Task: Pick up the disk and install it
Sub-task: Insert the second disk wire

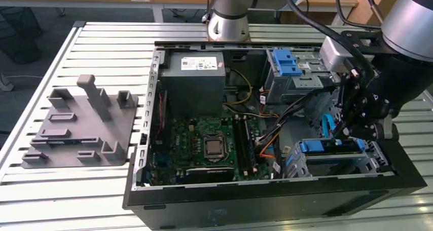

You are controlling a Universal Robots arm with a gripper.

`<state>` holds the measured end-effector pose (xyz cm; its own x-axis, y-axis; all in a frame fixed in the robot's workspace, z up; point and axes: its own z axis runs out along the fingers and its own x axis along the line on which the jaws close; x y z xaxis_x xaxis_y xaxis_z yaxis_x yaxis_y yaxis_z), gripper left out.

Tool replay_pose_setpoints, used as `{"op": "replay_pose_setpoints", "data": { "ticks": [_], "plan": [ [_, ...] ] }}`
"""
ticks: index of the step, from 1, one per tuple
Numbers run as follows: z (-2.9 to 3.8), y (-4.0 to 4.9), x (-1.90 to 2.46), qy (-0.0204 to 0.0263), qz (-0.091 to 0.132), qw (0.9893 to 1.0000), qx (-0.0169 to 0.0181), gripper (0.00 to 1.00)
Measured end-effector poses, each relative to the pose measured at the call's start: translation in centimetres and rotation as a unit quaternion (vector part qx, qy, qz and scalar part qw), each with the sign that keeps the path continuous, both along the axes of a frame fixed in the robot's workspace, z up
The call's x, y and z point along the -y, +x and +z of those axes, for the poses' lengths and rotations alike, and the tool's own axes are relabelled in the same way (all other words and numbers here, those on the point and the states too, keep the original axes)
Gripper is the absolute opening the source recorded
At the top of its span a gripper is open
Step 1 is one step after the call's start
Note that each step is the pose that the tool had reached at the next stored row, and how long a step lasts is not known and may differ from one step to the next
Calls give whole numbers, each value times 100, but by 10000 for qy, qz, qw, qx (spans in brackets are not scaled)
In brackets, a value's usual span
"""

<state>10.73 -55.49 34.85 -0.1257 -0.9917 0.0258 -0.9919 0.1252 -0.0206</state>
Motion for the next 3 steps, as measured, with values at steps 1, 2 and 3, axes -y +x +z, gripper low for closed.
{"op": "replay_pose_setpoints", "data": {
  "ticks": [1, 2, 3],
  "plan": [
    [1, 0, 0, 0, 0, 10000, 0, 11],
    [1, 0, 0, 0, 0, 10000, 0, 11],
    [1, 0, 0, 0, 0, 10000, 0, 11]
  ]
}}
